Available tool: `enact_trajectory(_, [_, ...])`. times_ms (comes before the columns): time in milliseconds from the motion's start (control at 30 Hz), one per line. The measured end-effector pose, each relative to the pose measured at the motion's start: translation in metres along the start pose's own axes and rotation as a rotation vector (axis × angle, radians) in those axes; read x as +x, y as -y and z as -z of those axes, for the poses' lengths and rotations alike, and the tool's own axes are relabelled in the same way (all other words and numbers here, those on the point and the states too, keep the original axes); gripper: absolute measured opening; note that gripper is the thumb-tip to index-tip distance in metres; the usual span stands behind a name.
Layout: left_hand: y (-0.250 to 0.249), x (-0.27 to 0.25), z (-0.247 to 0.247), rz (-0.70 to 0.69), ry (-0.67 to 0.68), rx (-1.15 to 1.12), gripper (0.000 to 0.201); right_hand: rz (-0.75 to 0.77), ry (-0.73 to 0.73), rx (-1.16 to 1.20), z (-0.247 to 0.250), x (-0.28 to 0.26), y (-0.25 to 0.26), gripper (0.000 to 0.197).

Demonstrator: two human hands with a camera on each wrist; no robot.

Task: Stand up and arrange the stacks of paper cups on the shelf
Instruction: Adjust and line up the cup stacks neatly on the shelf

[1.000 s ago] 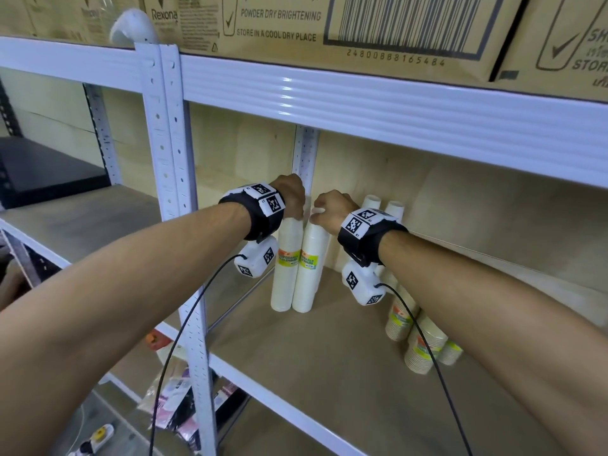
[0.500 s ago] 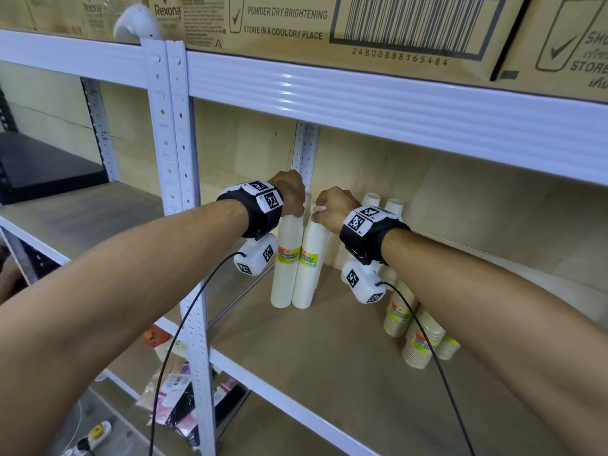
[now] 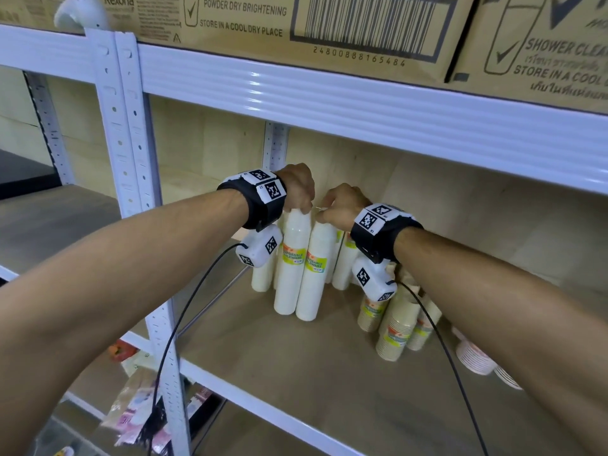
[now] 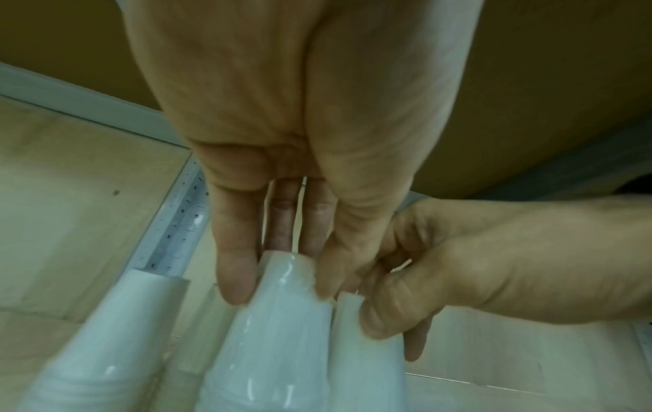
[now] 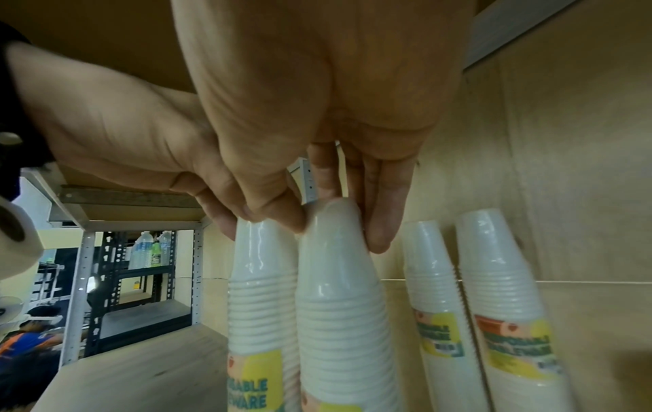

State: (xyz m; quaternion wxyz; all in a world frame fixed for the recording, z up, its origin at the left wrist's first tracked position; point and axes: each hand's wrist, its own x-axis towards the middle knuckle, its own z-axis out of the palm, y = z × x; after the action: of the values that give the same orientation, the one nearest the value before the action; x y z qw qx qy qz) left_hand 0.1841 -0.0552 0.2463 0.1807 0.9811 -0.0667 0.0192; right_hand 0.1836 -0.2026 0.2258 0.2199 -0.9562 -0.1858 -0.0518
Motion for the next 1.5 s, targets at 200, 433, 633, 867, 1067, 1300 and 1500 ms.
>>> enact_trajectory(200, [-0.020, 0.021, -0.013, -0.047, -0.039, -0.031, 0.036, -0.053, -0.037, -0.016, 0.015, -0.004, -0.024, 0.032])
enact_trajectory(433, [-0.033, 0.045, -0.028, -0.122, -0.077, -0.030, 0.044, -0.098, -0.086, -0.036, 0.021, 0.001, -0.048, 0.033])
enact_trajectory(633, [-0.037, 0.065, -0.037, -0.146, -0.086, -0.025, 0.042, -0.091, -0.108, -0.007, 0.020, 0.012, -0.064, 0.030])
enact_trajectory(867, [-0.035, 0.080, -0.045, -0.149, -0.063, -0.036, 0.042, -0.085, -0.115, 0.004, 0.017, 0.024, -0.075, 0.029])
enact_trajectory(1067, [-0.032, 0.089, -0.050, -0.125, -0.061, -0.039, 0.041, -0.093, -0.097, 0.007, 0.010, 0.033, -0.082, 0.031])
enact_trajectory(1300, [-0.032, 0.097, -0.054, -0.106, -0.068, -0.037, 0.031, -0.098, -0.119, 0.000, 0.004, 0.041, -0.082, 0.025])
enact_trajectory(1500, [-0.032, 0.098, -0.054, -0.112, -0.064, -0.044, 0.026, -0.102, -0.134, -0.040, 0.002, 0.041, -0.085, 0.031])
